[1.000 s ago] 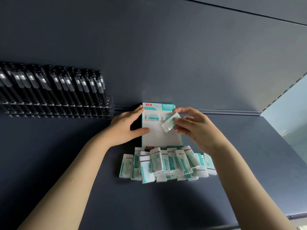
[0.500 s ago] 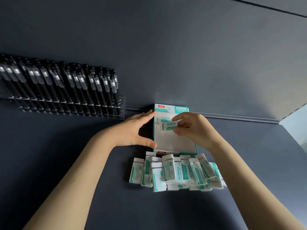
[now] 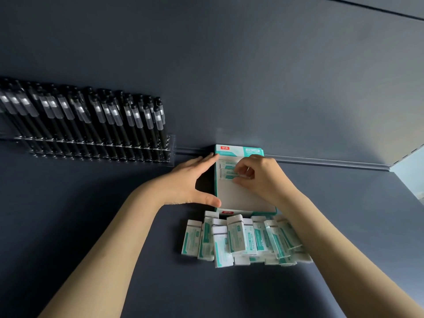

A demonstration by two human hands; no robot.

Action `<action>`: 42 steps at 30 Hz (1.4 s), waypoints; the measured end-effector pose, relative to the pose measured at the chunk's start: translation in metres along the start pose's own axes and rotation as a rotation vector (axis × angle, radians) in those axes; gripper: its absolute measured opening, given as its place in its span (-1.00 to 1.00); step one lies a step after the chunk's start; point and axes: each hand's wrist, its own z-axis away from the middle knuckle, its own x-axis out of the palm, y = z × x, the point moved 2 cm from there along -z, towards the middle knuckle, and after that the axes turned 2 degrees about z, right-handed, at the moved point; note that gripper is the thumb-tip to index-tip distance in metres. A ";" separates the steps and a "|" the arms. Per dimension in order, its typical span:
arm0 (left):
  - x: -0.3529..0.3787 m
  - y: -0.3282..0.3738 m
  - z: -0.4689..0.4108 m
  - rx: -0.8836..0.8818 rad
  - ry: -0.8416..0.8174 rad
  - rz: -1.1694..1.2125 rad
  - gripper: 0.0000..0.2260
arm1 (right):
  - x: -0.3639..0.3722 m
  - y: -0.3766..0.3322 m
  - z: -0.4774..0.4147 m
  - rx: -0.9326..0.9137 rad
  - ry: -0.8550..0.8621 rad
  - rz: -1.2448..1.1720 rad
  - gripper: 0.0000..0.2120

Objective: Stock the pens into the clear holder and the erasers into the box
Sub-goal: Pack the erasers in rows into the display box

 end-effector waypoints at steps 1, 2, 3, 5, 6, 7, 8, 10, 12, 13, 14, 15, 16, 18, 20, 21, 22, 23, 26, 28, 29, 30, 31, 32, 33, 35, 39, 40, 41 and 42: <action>0.000 0.001 0.000 0.000 0.003 -0.001 0.02 | 0.000 0.000 -0.001 0.000 -0.006 0.004 -0.84; 0.000 0.001 0.000 0.002 0.007 -0.003 0.02 | 0.000 0.000 -0.001 -0.004 -0.008 0.007 -0.83; 0.000 0.001 0.000 0.004 0.010 -0.007 0.02 | 0.000 0.000 -0.001 -0.009 -0.007 0.008 -0.82; 0.001 0.001 0.000 0.004 0.016 -0.007 0.01 | 0.001 0.000 -0.001 -0.011 0.002 0.013 -0.81; 0.001 0.000 0.000 0.003 0.017 -0.003 0.01 | 0.001 -0.001 -0.001 -0.004 0.001 0.018 -0.80; 0.001 0.000 0.000 0.003 0.018 0.001 0.01 | 0.000 -0.001 -0.001 0.005 -0.001 0.026 -0.77; 0.001 0.000 0.001 0.005 0.019 0.005 0.01 | -0.002 -0.002 -0.001 0.012 0.003 0.033 -0.74; 0.001 0.001 0.001 0.013 0.023 0.005 0.00 | -0.012 -0.004 0.003 0.031 0.032 0.004 -0.69; 0.001 0.001 0.001 0.017 0.028 -0.006 0.00 | -0.028 -0.004 0.015 0.051 0.068 -0.066 -0.73; 0.001 0.001 0.000 0.011 0.028 -0.008 0.01 | -0.036 -0.005 0.026 0.062 0.065 -0.092 -0.77; 0.002 0.000 0.000 0.003 0.028 -0.008 0.01 | -0.043 -0.007 0.039 0.080 0.051 -0.116 -0.80; 0.002 0.000 0.001 -0.005 0.027 -0.003 0.01 | -0.048 -0.007 0.053 0.108 0.035 -0.145 -0.81; 0.002 0.001 0.001 -0.011 0.027 0.006 0.01 | -0.051 -0.008 0.068 0.140 0.023 -0.180 -0.81; 0.003 0.003 0.003 -0.017 0.028 0.018 0.00 | -0.053 -0.010 0.097 0.192 0.017 -0.220 -0.82; 0.003 0.005 0.005 -0.020 0.032 0.011 -0.02 | -0.050 -0.011 0.120 0.227 0.032 -0.209 -0.86; 0.004 0.005 0.005 -0.022 0.036 0.005 -0.03 | -0.049 -0.012 0.128 0.237 0.048 -0.210 -0.87; 0.004 0.005 0.005 -0.023 0.041 0.001 -0.03 | -0.048 -0.013 0.134 0.242 0.058 -0.216 -0.88; 0.005 0.005 0.004 -0.023 0.050 -0.001 -0.03 | -0.047 -0.014 0.139 0.242 0.060 -0.229 -0.88; 0.007 0.001 0.003 -0.036 0.067 -0.003 0.00 | -0.046 -0.018 0.145 0.213 0.030 -0.262 -0.82; 0.008 -0.003 0.002 -0.054 0.066 0.004 0.05 | -0.045 -0.019 0.147 0.195 0.014 -0.269 -0.77; 0.009 -0.004 0.002 -0.060 0.070 0.006 0.06 | -0.044 -0.019 0.148 0.190 0.011 -0.276 -0.75; 0.009 -0.005 0.001 -0.063 0.074 0.006 0.06 | -0.043 -0.019 0.148 0.186 0.008 -0.281 -0.73; 0.010 -0.006 0.001 -0.062 0.077 0.005 0.05 | -0.041 -0.020 0.149 0.184 0.003 -0.282 -0.72; 0.010 -0.006 0.001 -0.061 0.080 0.002 0.05 | -0.040 -0.022 0.149 0.179 -0.001 -0.278 -0.72; 0.011 -0.006 0.001 -0.059 0.082 -0.001 0.05 | -0.038 -0.023 0.149 0.174 0.000 -0.276 -0.71; 0.012 -0.007 0.001 -0.060 0.086 -0.002 0.04 | -0.038 -0.026 0.148 0.168 0.024 -0.292 -0.67; 0.012 -0.007 0.001 -0.072 0.079 -0.004 0.05 | -0.048 -0.022 0.135 0.144 0.075 -0.342 -0.73; 0.011 -0.006 0.001 -0.067 0.077 -0.008 0.06 | -0.051 -0.019 0.126 0.122 0.083 -0.324 -0.74; 0.011 -0.005 0.001 -0.061 0.075 -0.013 0.07 | -0.054 -0.016 0.116 0.099 0.092 -0.297 -0.75; 0.011 -0.004 0.002 -0.060 0.077 -0.014 0.08 | -0.056 -0.013 0.104 0.080 0.098 -0.267 -0.76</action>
